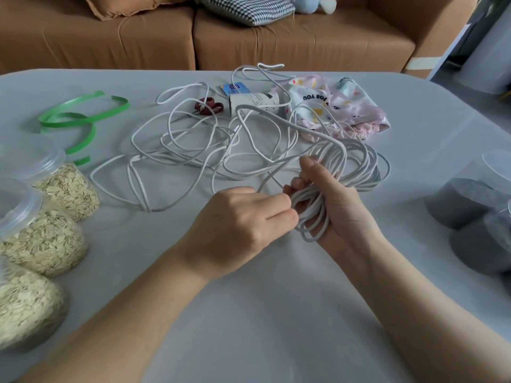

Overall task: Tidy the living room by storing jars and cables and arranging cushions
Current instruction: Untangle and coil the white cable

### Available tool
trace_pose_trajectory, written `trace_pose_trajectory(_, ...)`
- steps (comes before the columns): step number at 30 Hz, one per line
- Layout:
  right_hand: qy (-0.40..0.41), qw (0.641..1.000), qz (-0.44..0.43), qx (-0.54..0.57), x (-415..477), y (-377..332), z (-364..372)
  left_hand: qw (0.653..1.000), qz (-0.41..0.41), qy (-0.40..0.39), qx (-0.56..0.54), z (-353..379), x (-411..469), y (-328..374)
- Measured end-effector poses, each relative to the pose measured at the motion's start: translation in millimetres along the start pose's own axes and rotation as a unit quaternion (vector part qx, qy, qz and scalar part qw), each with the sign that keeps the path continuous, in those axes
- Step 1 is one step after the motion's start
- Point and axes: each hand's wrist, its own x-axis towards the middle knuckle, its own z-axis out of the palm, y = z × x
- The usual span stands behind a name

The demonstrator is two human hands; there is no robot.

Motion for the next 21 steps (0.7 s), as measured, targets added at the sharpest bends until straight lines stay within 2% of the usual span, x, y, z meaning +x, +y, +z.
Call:
trace_pose_trajectory(4,0.046,0.998,-0.020,-0.027,-1,2,0,1.000,-0.003,0.006,0.010,2,1,1)
trace_pose_trajectory(7,0.045,0.999,0.013,-0.005,-1,-2,1,0.999,-0.019,0.013,-0.031,1,-1,0)
trace_pose_trajectory(10,0.014,0.998,0.048,-0.029,-3,-7,1,0.990,-0.095,0.086,-0.066,-6,-4,-6)
trace_pose_trajectory(13,-0.059,0.993,0.063,-0.083,-7,-7,0,0.960,-0.209,0.170,-0.076,-6,-6,-20)
trace_pose_trajectory(17,-0.242,0.947,0.134,-0.161,-14,-11,-1,0.894,-0.360,0.174,-0.202,0,-14,-37)
trace_pose_trajectory(19,-0.288,0.924,0.165,-0.189,-18,-11,-1,0.884,-0.373,0.168,-0.225,2,-17,-42)
trace_pose_trajectory(21,-0.302,0.913,0.178,-0.208,-20,-11,-2,0.889,-0.354,0.161,-0.242,2,-17,-45)
